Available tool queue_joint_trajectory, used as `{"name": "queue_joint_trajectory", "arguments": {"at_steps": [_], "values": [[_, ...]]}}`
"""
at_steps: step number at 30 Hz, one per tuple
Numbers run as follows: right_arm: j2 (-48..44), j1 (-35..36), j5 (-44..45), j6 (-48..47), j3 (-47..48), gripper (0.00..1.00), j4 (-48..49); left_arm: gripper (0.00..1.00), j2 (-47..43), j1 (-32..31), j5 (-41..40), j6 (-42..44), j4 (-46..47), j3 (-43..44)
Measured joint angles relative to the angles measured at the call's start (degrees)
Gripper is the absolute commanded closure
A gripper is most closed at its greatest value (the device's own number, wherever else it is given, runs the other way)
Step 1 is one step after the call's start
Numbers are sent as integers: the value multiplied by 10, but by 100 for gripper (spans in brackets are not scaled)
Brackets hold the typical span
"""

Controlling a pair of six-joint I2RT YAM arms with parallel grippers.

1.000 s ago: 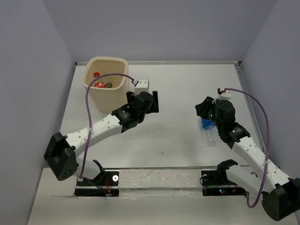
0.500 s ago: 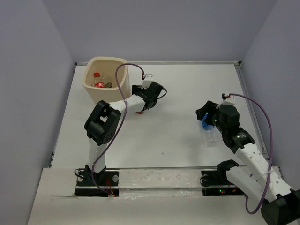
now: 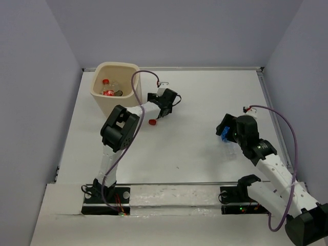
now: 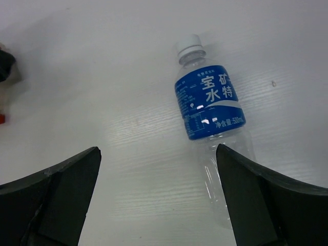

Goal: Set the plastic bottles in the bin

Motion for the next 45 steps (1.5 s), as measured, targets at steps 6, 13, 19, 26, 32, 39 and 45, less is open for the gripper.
{"name": "queue_joint_trajectory", "arguments": {"at_steps": [6,13,19,26,32,39,45], "values": [[38,0,66,15,13,0,-51,49,0,13,22,2,17,-1],[172,-9,127,30,42,1,-63,67,-35,-7,59,-13,80,-62],[294,-51,139,12,87,17,-47,71,-86,-46,94,-25,96,-119],[377,-63,65,-21,130,44,-9,71,-248,-59,141,-40,107,-152],[357,-64,-7,-31,122,59,24,71,-406,-47,163,-45,130,-118],[220,-63,-113,-27,72,61,56,71,-471,50,162,-48,124,-51],[102,-14,-181,-12,71,64,99,75,-470,179,122,-36,101,-18]]}}
